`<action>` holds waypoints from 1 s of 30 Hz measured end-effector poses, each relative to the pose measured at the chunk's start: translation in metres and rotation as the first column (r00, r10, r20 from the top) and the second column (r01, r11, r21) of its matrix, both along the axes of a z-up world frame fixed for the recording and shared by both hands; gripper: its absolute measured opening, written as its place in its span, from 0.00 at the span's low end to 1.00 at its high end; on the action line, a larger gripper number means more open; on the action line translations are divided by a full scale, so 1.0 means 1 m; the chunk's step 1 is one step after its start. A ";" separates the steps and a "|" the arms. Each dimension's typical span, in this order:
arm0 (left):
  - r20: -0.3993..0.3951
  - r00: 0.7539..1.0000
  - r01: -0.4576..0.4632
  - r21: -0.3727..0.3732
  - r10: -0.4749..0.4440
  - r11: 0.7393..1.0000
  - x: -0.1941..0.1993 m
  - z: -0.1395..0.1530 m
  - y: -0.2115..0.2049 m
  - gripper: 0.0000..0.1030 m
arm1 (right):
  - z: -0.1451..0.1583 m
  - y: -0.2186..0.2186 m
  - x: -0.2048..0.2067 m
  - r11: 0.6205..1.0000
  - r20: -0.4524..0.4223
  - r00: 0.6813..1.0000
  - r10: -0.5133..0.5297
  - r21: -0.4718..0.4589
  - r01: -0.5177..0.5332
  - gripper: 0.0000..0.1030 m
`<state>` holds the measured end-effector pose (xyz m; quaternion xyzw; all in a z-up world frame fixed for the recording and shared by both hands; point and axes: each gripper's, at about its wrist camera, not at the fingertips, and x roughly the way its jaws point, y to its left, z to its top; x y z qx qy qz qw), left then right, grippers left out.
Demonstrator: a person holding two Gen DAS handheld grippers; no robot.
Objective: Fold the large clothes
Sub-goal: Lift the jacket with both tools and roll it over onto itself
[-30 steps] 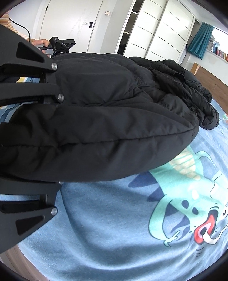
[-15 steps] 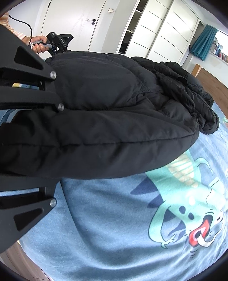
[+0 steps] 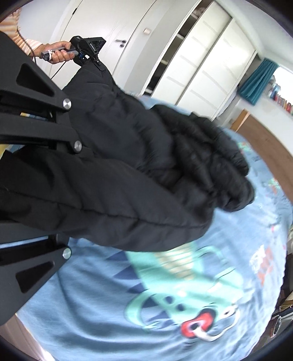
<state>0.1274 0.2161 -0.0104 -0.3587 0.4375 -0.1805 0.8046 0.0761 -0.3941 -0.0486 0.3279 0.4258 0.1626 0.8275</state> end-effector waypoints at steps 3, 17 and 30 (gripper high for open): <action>0.041 0.999 0.000 -0.020 0.001 1.000 0.013 0.022 0.000 0.11 | 0.021 -0.010 0.007 0.998 0.057 0.998 -0.025 0.051 0.022 0.14; 0.230 0.968 -0.077 -0.093 0.097 0.993 0.140 0.116 0.007 0.11 | 0.145 -0.051 0.132 0.975 0.269 0.945 -0.188 0.166 0.147 0.13; 0.062 0.973 -0.223 -0.005 0.223 0.975 0.371 0.061 -0.007 0.12 | 0.105 -0.063 0.383 0.944 0.072 0.941 -0.330 0.043 0.327 0.14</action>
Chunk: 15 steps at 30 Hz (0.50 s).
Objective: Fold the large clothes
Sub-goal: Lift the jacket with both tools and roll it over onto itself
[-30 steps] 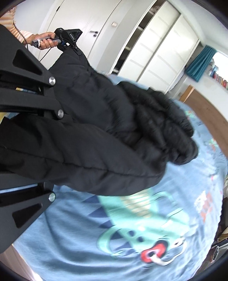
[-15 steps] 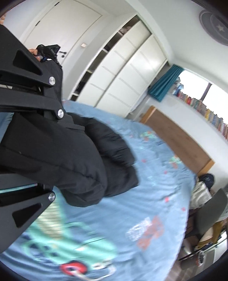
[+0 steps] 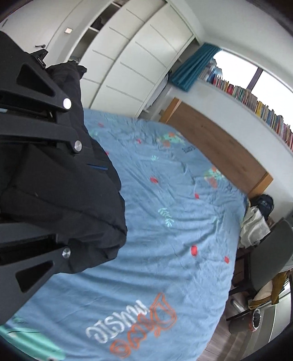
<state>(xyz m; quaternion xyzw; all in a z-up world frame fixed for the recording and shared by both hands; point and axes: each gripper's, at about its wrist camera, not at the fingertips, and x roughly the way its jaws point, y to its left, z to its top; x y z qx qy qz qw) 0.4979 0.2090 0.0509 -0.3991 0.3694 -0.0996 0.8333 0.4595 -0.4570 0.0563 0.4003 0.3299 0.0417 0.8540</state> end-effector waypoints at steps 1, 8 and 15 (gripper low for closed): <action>-0.028 1.000 -0.005 0.007 0.005 1.000 0.021 -0.012 -0.004 0.12 | -0.010 -0.002 0.015 1.000 -0.019 1.000 -0.003 0.007 0.003 0.14; -0.179 0.984 0.000 0.044 0.007 0.999 0.106 -0.094 -0.028 0.17 | -0.096 -0.009 0.088 0.994 -0.166 0.986 -0.020 0.106 0.038 0.17; -0.187 0.982 0.024 -0.029 -0.029 0.999 0.125 -0.133 -0.030 0.17 | -0.134 -0.016 0.100 0.969 -0.162 0.987 0.010 0.245 0.031 0.20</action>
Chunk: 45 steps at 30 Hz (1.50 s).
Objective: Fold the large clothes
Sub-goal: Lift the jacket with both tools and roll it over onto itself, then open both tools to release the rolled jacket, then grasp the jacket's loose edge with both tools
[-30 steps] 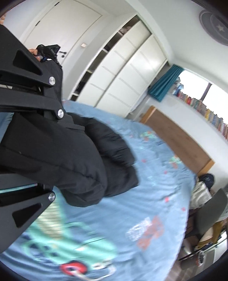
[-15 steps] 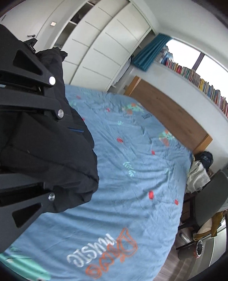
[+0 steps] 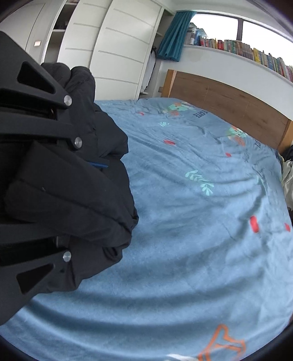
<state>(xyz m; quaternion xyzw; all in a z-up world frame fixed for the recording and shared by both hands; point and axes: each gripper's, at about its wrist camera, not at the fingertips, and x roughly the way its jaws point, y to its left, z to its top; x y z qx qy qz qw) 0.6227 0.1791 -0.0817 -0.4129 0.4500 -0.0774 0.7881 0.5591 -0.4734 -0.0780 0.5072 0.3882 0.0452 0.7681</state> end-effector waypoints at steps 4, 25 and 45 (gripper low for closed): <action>0.015 1.000 -0.026 -0.092 0.027 0.995 -0.005 0.008 0.012 0.25 | 0.005 -0.010 -0.005 0.996 0.059 0.998 -0.035 0.084 0.030 0.38; 0.173 0.973 0.118 0.208 -0.156 0.971 -0.072 0.135 -0.042 0.63 | 0.149 0.045 -0.062 0.952 0.207 0.956 0.208 -0.269 -0.148 0.80; -0.007 0.918 0.322 0.597 -0.396 0.735 0.033 0.051 -0.218 0.71 | 0.067 0.220 0.066 0.615 -0.074 0.883 0.464 -0.690 -0.381 0.80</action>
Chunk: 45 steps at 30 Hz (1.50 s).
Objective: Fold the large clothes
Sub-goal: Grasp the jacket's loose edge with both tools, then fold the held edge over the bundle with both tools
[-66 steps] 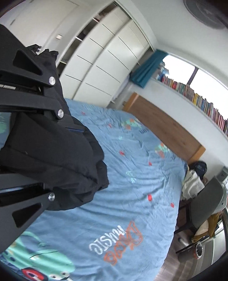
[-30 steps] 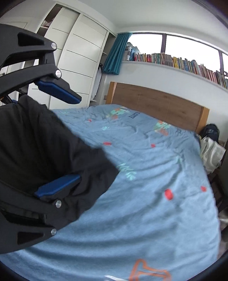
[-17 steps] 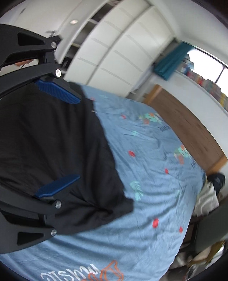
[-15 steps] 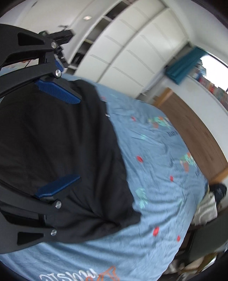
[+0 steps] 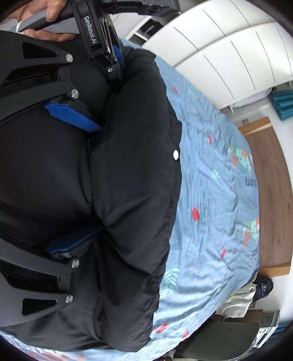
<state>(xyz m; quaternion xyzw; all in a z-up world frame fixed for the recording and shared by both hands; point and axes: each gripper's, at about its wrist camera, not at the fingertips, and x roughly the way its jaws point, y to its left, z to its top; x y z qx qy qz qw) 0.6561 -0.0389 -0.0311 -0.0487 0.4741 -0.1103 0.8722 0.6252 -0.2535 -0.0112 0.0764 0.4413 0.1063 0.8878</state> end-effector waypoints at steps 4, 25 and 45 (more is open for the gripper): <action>-0.005 1.000 -0.009 0.053 0.009 0.999 0.027 -0.012 -0.013 0.73 | -0.014 -0.004 0.034 1.000 -0.019 1.000 -0.023 -0.015 0.022 0.80; -0.124 0.987 -0.105 0.014 0.106 0.994 0.060 -0.030 0.059 0.79 | -0.051 -0.125 0.041 0.976 -0.120 0.975 -0.190 0.086 0.200 0.79; -0.036 0.953 -0.303 -0.004 0.302 0.953 -0.019 0.010 0.165 0.71 | -0.012 -0.176 -0.046 0.934 -0.010 0.934 -0.356 -0.016 0.356 0.80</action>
